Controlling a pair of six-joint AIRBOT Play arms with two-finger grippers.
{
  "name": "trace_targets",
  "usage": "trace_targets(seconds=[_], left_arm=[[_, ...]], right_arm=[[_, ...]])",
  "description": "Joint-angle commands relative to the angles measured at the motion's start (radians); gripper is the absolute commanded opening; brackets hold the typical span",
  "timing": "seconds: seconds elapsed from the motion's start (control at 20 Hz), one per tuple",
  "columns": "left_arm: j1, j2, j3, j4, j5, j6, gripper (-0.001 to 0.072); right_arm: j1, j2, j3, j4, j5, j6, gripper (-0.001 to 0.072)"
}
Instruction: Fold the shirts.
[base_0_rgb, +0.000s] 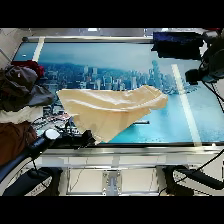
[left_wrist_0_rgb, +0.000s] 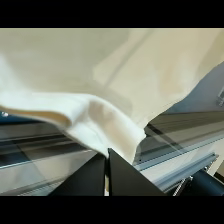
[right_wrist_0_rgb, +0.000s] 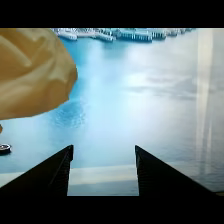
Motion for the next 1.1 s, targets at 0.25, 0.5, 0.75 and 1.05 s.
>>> trace_targets(seconds=[0.25,0.5,0.75,1.05], left_arm=[[0.138,0.149,0.002,0.060,0.001,0.027,0.0009],[0.152,0.148,0.002,0.060,0.002,0.027,0.0009],[0.152,0.148,0.002,0.060,0.002,0.027,0.0009],[0.152,0.148,0.002,0.060,0.002,0.027,0.0009]], right_arm=[[-0.170,-0.018,-0.587,0.506,0.501,0.005,0.0455],[-0.129,-0.181,-0.540,0.546,0.642,0.005,0.0455],[-0.132,-0.288,-0.453,0.534,0.665,-0.006,0.0455],[-0.132,-0.308,-0.385,0.441,0.670,-0.019,0.0454]])
